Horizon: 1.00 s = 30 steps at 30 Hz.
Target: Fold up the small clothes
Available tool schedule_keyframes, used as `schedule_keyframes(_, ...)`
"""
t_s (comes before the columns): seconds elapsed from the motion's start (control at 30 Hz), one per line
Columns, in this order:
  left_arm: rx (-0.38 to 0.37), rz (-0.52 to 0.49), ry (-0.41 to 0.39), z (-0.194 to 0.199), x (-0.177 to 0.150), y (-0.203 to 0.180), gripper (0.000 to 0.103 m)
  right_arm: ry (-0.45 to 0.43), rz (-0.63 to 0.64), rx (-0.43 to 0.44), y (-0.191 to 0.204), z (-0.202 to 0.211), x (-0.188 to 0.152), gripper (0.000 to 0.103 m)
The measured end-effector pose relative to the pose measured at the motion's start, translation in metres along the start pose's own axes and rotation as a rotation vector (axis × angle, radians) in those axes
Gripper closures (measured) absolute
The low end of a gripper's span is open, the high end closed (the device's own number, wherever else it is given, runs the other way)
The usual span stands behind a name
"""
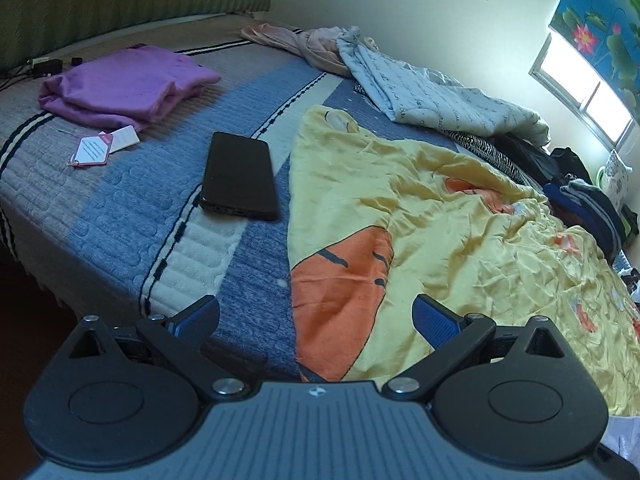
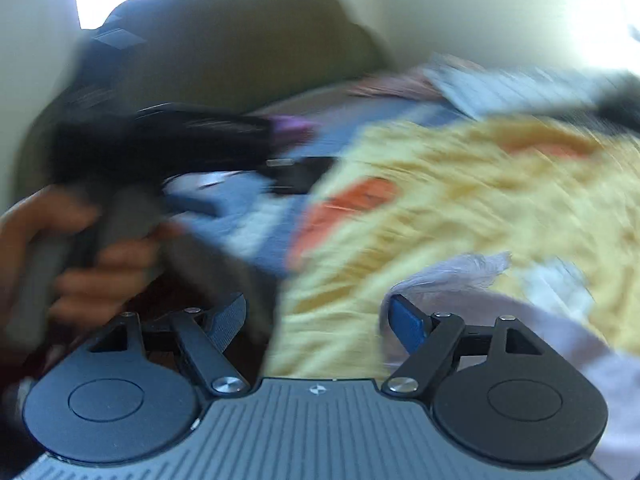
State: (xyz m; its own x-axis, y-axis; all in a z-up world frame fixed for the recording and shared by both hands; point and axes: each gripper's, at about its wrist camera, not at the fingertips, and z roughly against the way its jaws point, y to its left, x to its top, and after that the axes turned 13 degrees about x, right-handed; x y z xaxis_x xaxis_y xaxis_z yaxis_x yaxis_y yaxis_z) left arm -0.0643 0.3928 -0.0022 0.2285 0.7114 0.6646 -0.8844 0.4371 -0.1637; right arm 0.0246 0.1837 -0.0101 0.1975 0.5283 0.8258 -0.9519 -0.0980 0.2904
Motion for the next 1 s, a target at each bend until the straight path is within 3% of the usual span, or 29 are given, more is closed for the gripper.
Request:
schedule_keyframes(0.07,-0.048,-0.01,0.026,-0.001,-0.006,-0.002,0.0,-0.05,0.077,-0.037,0.013,0.015,0.001,0.024)
schedule_keyframes(0.2,-0.207,-0.081,0.099,0.006,-0.029,-0.023,0.0,-0.103,-0.128,-0.334,-0.012,0.051,-0.003,0.023)
schedule_keyframes(0.3,-0.336,-0.121,0.181,0.016,-0.049,-0.039,0.0,-0.105,-0.14,-0.497,-0.013,0.072,-0.016,0.026)
schedule_keyframes(0.4,-0.435,-0.113,0.301,0.018,-0.062,-0.051,0.0,-0.084,-0.071,-0.507,0.003,0.074,-0.031,0.028)
schedule_keyframes(0.47,-0.488,-0.069,0.376,0.014,-0.065,-0.052,0.0,-0.005,0.054,-0.543,0.019,0.058,-0.037,0.035)
schedule_keyframes(0.57,-0.508,-0.011,0.393,0.01,-0.066,-0.05,0.0,0.141,0.23,-0.571,0.036,0.022,-0.041,0.049)
schedule_keyframes(0.67,-0.562,0.021,0.434,0.002,-0.066,-0.055,0.0,0.206,0.283,-0.561,0.033,-0.006,-0.04,0.064)
schedule_keyframes(0.73,-0.606,0.035,0.478,-0.006,-0.066,-0.06,0.0,0.237,0.316,-0.592,0.031,-0.02,-0.043,0.084)
schedule_keyframes(0.83,-0.63,0.057,0.533,-0.018,-0.074,-0.066,0.0,0.242,0.346,-0.603,0.029,-0.024,-0.044,0.094)
schedule_keyframes(1.0,-0.679,0.179,0.556,-0.039,-0.079,-0.068,0.001,0.13,0.285,-0.577,0.028,-0.001,-0.038,0.096)
